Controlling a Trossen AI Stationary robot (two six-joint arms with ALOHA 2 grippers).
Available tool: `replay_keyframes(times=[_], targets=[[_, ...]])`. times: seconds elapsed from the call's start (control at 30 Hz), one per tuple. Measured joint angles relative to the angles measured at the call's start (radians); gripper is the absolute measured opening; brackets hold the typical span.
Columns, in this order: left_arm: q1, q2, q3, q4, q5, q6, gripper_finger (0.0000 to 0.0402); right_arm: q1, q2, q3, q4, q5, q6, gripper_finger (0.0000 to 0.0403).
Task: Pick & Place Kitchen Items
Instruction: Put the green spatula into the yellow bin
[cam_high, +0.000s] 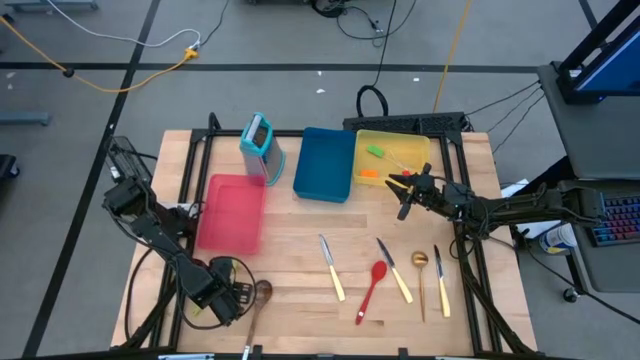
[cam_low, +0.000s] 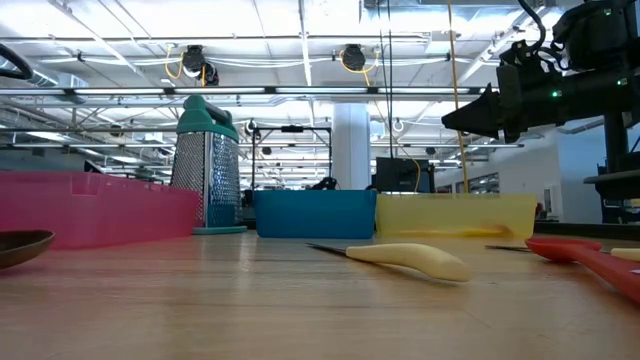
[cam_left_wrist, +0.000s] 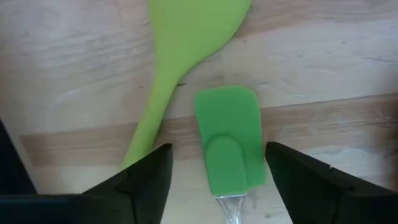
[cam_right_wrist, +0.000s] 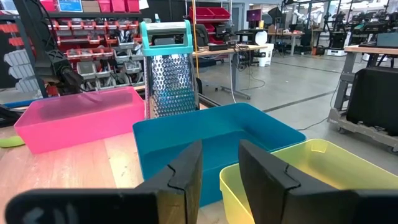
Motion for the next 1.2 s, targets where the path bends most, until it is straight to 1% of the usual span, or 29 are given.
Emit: replay_keyframes(times=[0.1,0.33,0.43,0.53,0.73,0.83,1.0,1.2], targets=[[0.000,0.001,-0.001,0.000,-0.026,0.003,0.0227,0.000,0.000,0.000,0.000,0.000,0.000,0.0100],[0.000,0.002,-0.001,-0.004,-0.066,0.000,0.0116,0.000,0.000,0.000,0.000,0.000,0.000,0.0100],[0.000,0.002,-0.001,0.002,-0.098,0.002,0.0087,0.000,0.000,0.000,0.000,0.000,0.000,0.0100],[0.002,0.002,-0.002,0.006,-0.121,0.003,0.0079,0.000,0.000,0.000,0.000,0.000,0.000,0.0100],[0.005,0.003,-0.003,0.009,-0.173,0.007,0.0086,0.000,0.000,0.000,0.000,0.000,0.002,0.0100],[0.005,0.003,-0.004,0.022,-0.217,0.022,0.0075,0.000,0.000,0.000,0.003,0.000,0.003,0.0100],[0.012,-0.007,-0.004,0.029,-0.337,0.034,0.0059,0.000,0.000,0.000,0.007,0.000,0.003,0.0100],[0.051,-0.032,0.036,0.046,-0.581,0.111,0.0057,0.000,0.000,0.000,0.008,0.002,0.003,0.0100]])
